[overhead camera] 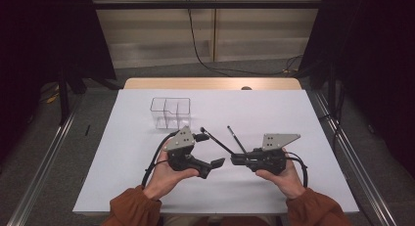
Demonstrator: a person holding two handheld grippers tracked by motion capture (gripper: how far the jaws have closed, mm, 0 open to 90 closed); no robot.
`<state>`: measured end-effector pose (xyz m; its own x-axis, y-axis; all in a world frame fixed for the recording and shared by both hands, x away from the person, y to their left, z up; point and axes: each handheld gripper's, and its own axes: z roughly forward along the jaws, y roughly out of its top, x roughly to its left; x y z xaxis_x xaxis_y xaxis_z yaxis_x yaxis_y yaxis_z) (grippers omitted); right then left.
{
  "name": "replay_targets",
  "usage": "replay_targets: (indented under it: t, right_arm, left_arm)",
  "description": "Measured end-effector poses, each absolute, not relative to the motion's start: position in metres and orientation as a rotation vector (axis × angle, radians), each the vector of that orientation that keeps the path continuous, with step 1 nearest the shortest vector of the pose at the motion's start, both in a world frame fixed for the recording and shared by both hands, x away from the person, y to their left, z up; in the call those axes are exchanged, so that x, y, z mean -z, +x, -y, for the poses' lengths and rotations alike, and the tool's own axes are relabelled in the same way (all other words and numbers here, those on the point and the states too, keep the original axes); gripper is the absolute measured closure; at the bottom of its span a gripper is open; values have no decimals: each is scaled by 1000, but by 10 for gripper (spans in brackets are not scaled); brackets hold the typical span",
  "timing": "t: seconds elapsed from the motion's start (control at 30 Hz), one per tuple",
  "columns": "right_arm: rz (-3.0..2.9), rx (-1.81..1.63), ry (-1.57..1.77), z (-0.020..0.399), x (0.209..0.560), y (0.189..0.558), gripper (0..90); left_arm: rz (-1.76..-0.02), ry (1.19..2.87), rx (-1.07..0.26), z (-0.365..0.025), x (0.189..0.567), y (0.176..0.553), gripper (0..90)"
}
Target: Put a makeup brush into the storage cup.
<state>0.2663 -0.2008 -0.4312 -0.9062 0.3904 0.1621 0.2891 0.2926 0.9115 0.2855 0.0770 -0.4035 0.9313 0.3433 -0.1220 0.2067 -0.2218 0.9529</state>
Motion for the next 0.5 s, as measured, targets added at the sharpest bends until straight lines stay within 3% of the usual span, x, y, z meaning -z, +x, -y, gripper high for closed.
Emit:
replay_targets:
  t: [0.2,0.5]
  right_arm:
    - [-2450,-1696,654,201,431,266,839]
    - [-2464,-1686,643,199,433,266,839]
  left_arm:
    - [-428,1810,-111,-74,405,285,132]
    - [-465,1780,-96,-77,405,285,347]
